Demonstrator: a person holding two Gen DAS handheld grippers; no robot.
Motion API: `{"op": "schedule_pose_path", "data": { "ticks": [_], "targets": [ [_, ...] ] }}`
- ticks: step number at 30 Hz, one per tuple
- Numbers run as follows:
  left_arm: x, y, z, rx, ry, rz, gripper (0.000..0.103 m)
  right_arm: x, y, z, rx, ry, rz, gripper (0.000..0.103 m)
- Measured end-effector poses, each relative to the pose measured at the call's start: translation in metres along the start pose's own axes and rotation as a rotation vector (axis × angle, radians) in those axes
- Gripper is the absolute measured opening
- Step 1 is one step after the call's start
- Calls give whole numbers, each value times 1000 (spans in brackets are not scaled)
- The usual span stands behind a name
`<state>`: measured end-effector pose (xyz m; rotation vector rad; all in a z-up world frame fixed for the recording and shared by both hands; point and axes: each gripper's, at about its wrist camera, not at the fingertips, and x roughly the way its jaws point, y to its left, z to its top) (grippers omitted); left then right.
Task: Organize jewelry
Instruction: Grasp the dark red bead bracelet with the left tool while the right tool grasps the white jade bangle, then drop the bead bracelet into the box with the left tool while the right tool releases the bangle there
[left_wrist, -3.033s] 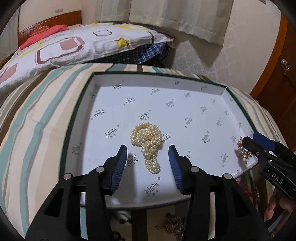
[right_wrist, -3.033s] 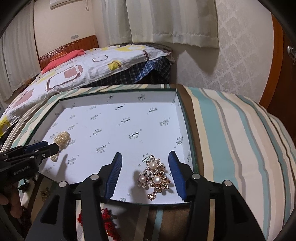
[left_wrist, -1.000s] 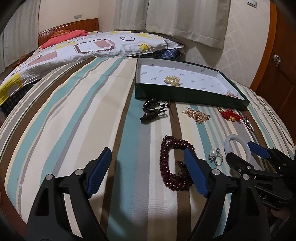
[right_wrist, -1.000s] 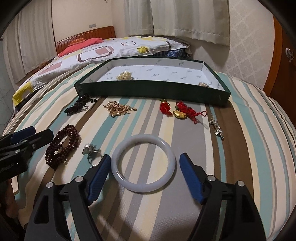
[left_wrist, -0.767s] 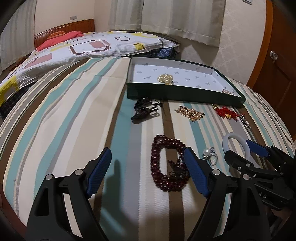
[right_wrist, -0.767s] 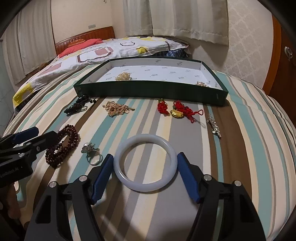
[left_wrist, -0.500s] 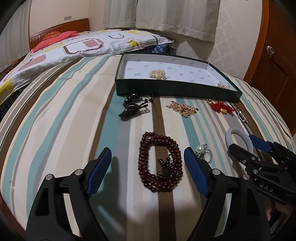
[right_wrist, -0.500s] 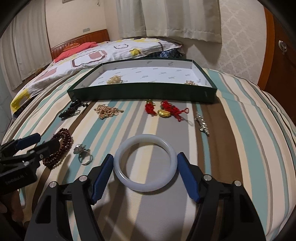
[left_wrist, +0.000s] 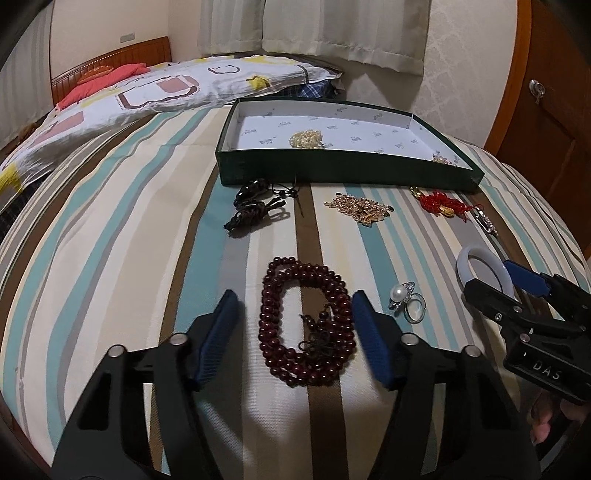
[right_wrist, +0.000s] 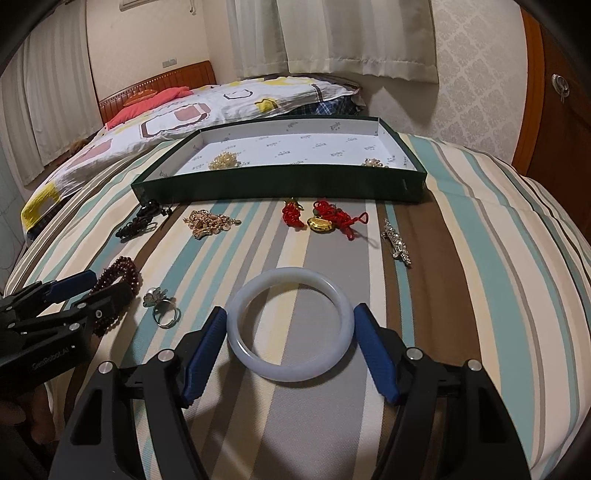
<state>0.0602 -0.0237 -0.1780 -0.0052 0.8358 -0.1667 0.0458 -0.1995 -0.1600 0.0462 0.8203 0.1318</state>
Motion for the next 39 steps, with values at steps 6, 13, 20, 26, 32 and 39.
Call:
{"op": "schedule_pose_path", "data": {
  "ticks": [6,13,20,26,32,39],
  "targets": [
    [-1,-2,1,13,-1,-14,38,0,1,0,-2,1,0,69],
    [-1,-1,1,16,-3,-28,21,-1,1,0,-2,1,0,69],
    [-1,-5,0,30,-7,-33,16,-1,1,0,-3,0,0,69],
    [-4,-7,2,38,-18,-30,11,-3,1,2,-4,-5,-1,69],
    [-5,-8,2,34,-24,-30,11,-5,0,4,-4,-13,-3,69],
    [-11,-6,5,37,-47,-27,11,-5,0,6,-6,-23,-4,69]
  ]
}}
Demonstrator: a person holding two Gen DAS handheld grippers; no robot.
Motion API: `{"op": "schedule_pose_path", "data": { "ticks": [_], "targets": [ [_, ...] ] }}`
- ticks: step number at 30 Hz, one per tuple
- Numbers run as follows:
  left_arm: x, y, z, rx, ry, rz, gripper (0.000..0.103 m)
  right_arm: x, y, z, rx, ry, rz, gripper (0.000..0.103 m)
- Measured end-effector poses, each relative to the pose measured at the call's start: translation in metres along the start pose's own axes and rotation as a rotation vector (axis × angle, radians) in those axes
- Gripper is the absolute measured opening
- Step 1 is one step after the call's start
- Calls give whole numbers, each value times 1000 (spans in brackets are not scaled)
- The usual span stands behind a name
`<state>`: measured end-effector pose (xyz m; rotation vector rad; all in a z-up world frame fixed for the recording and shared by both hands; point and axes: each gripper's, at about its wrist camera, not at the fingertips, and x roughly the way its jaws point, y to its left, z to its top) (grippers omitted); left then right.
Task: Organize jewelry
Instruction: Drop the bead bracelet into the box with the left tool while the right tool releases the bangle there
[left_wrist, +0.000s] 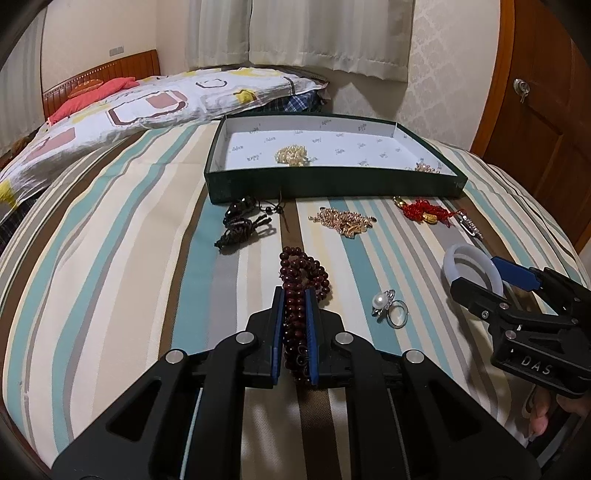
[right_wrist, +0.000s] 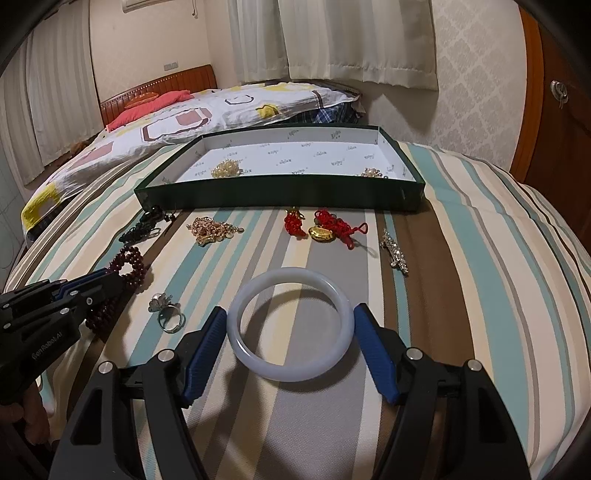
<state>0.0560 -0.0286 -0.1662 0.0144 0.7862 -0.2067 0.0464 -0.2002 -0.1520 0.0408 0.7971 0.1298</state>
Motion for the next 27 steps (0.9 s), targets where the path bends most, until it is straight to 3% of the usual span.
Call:
{"op": "schedule_pose_path", "data": {
  "ticks": [14,27],
  "targets": [
    [-19,3,20,-10,-76,-6,11,-15,0,19,0,-63,2,69],
    [-11,-7,72,-2,-155,-26,11,-11,-10,73,-8,-155,-9,69]
  ]
}}
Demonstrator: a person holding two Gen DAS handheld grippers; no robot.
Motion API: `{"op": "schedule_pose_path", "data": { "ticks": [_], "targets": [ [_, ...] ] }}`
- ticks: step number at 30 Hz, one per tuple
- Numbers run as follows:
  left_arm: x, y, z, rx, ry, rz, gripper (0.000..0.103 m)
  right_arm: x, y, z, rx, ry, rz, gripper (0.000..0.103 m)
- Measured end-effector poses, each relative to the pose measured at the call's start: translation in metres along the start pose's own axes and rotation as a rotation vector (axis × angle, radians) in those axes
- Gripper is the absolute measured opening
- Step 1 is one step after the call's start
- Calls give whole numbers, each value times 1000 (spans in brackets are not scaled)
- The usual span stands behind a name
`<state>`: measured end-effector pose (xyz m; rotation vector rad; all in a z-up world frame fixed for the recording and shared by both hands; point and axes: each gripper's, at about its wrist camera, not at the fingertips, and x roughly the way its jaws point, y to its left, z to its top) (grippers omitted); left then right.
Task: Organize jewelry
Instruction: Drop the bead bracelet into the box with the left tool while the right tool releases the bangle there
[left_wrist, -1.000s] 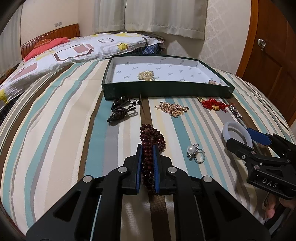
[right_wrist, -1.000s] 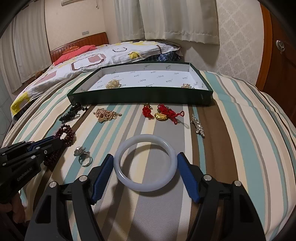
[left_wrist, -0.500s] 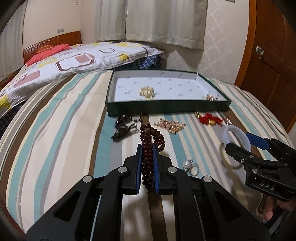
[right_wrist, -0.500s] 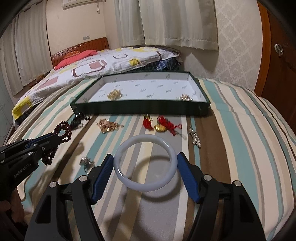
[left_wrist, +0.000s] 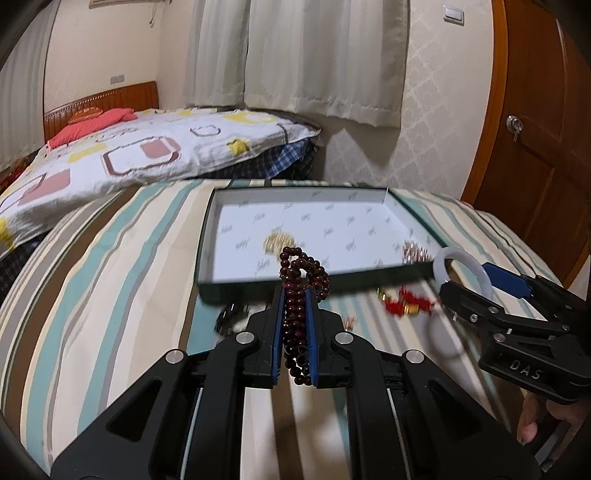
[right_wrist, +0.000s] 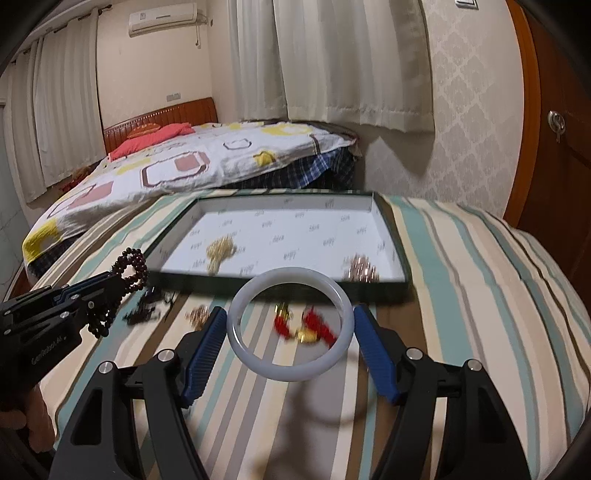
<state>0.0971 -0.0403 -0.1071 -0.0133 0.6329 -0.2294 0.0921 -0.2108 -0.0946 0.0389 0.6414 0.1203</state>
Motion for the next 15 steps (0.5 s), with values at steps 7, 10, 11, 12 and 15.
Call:
{"op": "schedule_pose_path", "data": {
  "ticks": [7,10,11,12,15],
  "targets": [
    [26,-6,34,4,-29,-7,11,27,-13,37,-13,-36,-9,69],
    [43,-2,50,1,-36,3,11,41,-19,51,-21,-50,-17,69],
    [48,0,55,-2,-36,5,11,46,-21,56,-26,-53,-19,69],
    [55,2,62,-6,-36,9,11,53,-23,61,-30,-57,-22,69],
    [75,9,77,-18,-32,16,11,72,-29,75,-27,-54,-24,69]
  ]
}}
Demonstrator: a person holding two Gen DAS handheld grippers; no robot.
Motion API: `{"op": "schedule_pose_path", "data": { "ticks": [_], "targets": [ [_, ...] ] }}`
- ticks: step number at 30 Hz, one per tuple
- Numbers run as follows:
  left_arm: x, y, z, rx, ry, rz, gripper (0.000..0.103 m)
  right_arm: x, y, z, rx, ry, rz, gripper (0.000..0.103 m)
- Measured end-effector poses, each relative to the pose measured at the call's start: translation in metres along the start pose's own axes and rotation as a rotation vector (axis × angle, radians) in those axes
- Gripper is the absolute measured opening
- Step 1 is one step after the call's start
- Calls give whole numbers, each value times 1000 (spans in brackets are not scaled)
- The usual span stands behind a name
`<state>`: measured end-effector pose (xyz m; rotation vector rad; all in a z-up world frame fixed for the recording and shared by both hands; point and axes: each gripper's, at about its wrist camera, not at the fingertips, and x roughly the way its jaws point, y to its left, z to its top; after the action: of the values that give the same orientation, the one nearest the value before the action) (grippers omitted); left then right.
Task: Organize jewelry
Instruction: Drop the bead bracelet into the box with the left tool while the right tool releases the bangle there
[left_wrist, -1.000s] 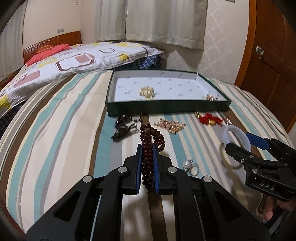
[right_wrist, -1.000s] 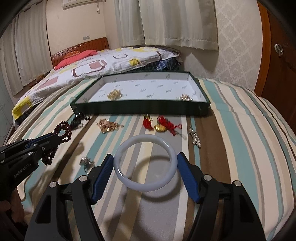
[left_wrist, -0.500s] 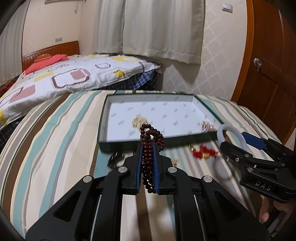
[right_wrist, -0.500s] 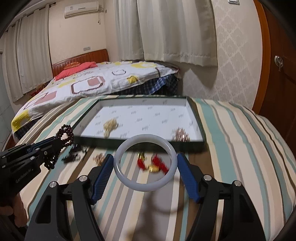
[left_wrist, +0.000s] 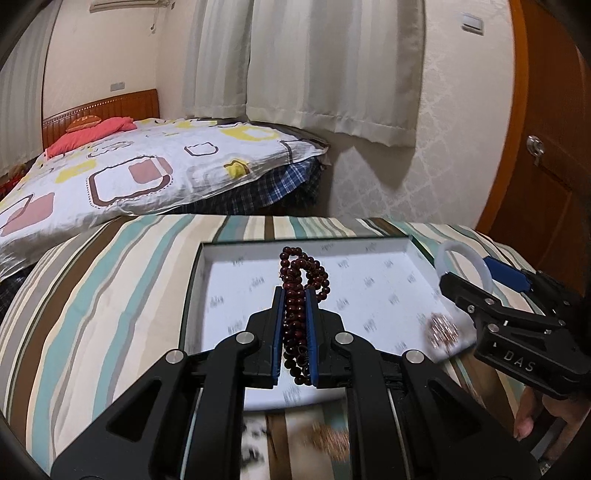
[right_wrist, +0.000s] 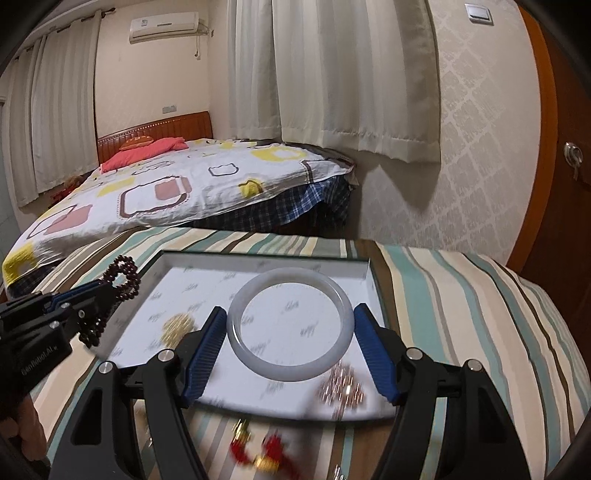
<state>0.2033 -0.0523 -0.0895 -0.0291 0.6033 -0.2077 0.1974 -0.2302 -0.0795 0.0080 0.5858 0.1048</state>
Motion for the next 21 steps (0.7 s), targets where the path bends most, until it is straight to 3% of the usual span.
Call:
{"op": "schedule_pose_path", "data": {
  "ticks": [7,13,21],
  "targets": [
    [64,15,25,-16,58,33,11,52,-19,21,36,37,-6,69],
    [110,29,30,-39,147,53,11,94,-31,20,61,137,11,69],
    [142,42,30,-61,264,71,11,124,-32,22,34,277,9,69]
  ]
}}
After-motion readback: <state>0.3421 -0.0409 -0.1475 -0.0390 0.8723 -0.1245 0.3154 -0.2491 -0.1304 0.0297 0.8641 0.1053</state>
